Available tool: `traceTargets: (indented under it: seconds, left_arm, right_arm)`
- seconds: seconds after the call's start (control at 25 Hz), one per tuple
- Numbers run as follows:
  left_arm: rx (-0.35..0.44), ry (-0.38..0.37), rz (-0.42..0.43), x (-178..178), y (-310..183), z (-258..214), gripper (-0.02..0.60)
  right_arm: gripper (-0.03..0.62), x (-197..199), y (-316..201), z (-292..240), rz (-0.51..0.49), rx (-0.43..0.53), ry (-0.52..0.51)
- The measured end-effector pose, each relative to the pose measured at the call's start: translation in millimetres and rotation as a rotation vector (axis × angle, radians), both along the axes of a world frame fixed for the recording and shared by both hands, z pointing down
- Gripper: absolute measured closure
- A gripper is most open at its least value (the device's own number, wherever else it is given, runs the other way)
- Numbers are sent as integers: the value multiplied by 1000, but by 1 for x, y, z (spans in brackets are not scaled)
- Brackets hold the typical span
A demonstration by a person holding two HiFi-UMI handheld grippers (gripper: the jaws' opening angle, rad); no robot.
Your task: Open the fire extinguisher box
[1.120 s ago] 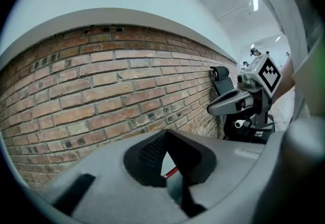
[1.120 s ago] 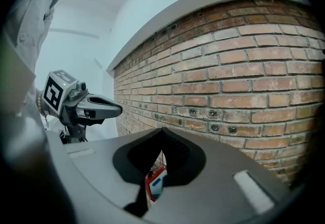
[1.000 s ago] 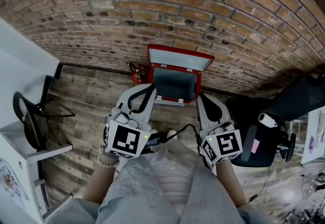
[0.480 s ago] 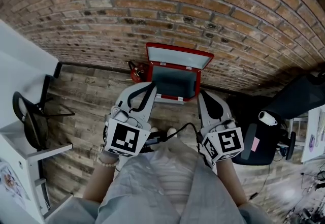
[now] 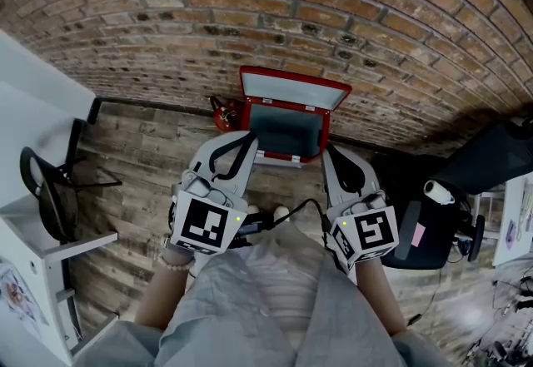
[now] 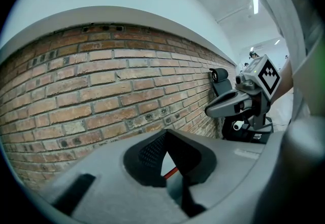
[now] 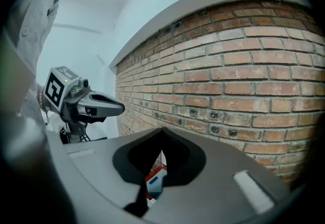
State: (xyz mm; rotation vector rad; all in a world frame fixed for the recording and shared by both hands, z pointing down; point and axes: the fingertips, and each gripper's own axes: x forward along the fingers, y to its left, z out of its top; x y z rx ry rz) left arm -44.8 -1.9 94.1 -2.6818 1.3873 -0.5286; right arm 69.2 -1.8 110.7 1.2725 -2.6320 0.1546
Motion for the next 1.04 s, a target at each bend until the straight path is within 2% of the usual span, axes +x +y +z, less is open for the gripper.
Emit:
traceTargets:
  seconds: [0.16, 0.32, 0.48, 1.04]
  left_arm:
    - [4, 15, -2, 1, -1, -1, 583]
    - [-6, -7, 1, -1, 0, 1, 583]
    - [1, 19, -9, -2, -2, 0, 583]
    - [2, 28, -27, -3, -8, 2, 583]
  right_arm:
    - [589, -1, -2, -1, 0, 0, -12]
    - [588, -3, -2, -2, -7, -1, -11]
    - [589, -3, -2, 1, -10, -7, -8]
    - [589, -2, -4, 8, -11, -19, 3]
